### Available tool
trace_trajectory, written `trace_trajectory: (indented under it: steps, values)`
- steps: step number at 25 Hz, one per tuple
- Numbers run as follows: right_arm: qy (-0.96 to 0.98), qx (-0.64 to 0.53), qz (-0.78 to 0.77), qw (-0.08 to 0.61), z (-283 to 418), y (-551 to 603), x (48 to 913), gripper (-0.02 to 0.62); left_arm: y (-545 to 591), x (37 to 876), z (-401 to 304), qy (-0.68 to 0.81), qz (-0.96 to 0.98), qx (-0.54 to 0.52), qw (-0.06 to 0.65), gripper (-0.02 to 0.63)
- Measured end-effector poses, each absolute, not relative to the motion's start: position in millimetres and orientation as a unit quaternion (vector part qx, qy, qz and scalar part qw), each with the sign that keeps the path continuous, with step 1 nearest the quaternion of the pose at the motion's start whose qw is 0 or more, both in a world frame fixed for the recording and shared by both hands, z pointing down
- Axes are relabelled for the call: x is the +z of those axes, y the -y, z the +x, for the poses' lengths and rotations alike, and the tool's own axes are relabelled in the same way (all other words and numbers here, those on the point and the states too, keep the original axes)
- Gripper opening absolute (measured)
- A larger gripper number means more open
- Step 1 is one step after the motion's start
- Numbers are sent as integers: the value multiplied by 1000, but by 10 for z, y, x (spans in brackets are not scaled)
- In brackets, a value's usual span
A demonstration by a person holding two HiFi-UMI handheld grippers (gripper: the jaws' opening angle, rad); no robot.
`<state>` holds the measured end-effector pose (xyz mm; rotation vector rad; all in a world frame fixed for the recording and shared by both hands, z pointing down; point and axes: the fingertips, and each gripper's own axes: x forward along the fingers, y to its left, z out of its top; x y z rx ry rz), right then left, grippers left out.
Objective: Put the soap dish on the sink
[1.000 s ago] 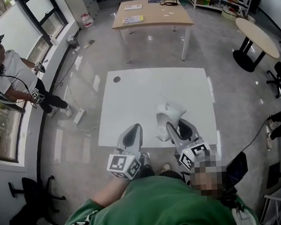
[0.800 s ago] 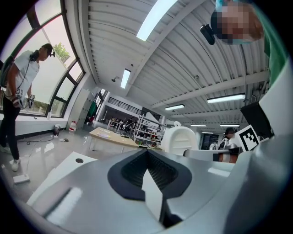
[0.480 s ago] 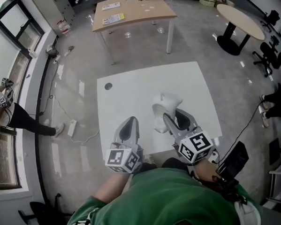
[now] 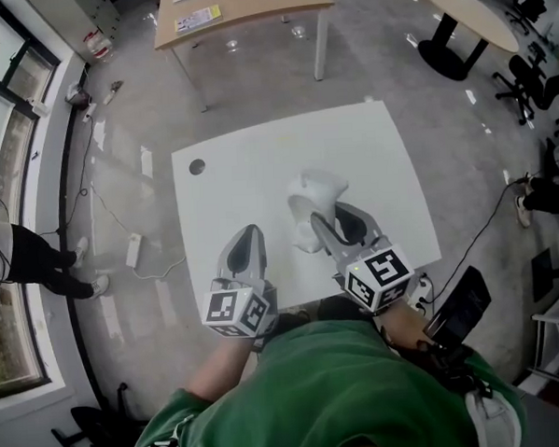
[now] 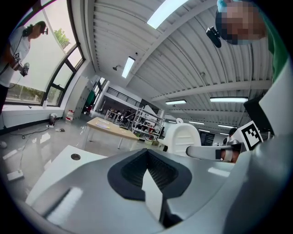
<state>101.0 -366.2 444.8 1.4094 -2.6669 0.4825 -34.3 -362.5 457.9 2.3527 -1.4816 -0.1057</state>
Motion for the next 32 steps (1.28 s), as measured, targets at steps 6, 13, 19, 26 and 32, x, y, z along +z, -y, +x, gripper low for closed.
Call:
trace_trajectory:
  steps: [6,13,19,26,32]
  values:
    - [869,200,448,70,1157,4038,4911,138,3913,4894,-153,536,822,9,192,6]
    - [859,255,429,116,1189,4331,5617,138,4088,5373,-48,539,810,62,223,6]
    - [840,310,418,155,1169,4487,6219,140,4203,5680,-41,535,801,91,252,6]
    - [824,349,402,194,1053,4583,6736,138,4289,5910,-123,539,791,102,271,6]
    - [812,378,400,193,1000,4637,6862,140,4296,6002,-197,541,783,105,287,6]
